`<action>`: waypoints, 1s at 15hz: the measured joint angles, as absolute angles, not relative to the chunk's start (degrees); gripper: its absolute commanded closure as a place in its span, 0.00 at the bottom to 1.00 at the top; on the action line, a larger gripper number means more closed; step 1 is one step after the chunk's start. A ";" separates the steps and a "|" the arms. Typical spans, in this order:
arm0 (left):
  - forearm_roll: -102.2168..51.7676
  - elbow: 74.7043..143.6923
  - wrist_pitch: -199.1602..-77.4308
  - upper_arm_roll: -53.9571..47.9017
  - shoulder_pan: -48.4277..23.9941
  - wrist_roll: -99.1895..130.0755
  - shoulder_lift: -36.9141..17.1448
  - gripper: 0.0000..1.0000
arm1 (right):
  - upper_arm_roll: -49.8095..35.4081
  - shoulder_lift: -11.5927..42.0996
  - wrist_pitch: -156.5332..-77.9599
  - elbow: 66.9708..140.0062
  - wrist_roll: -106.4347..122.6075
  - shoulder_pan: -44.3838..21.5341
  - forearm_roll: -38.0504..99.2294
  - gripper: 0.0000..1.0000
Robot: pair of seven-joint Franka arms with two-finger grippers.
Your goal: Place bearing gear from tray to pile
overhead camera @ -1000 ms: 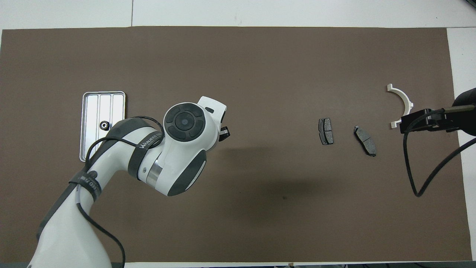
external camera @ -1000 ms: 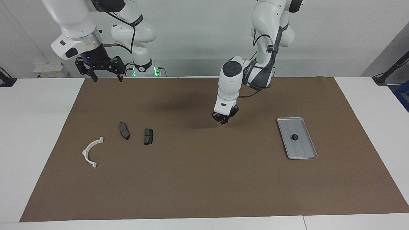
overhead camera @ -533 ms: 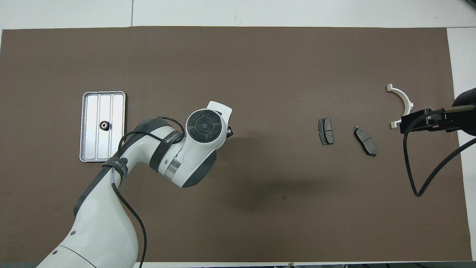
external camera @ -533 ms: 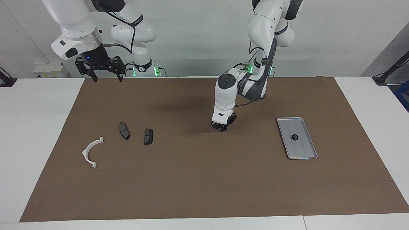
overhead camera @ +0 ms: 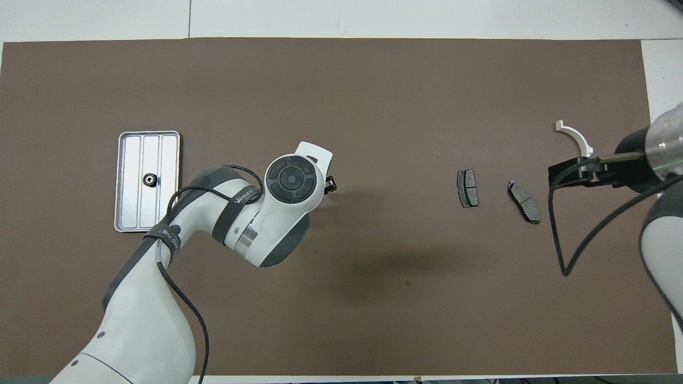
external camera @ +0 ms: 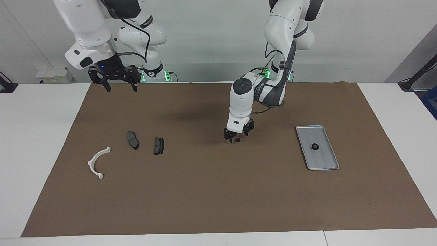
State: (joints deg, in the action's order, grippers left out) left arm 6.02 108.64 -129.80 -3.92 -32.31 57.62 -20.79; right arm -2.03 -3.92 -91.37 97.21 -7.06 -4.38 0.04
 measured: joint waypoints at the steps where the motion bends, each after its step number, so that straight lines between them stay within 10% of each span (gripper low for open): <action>1: 6.02 108.13 -128.20 -3.54 -31.49 55.22 -19.77 0.12 | -2.16 -3.80 -93.55 98.69 -9.86 -5.99 0.04 0.00; 8: 2.95 101.91 -105.03 -2.44 -11.58 22.18 -4.06 0.14 | -2.60 3.91 -111.51 105.88 -30.76 -17.14 0.05 0.00; 15: -0.20 101.55 -107.79 -2.07 2.98 -1.66 -4.45 0.23 | -2.55 17.45 -123.25 102.82 -49.72 -27.71 0.05 0.00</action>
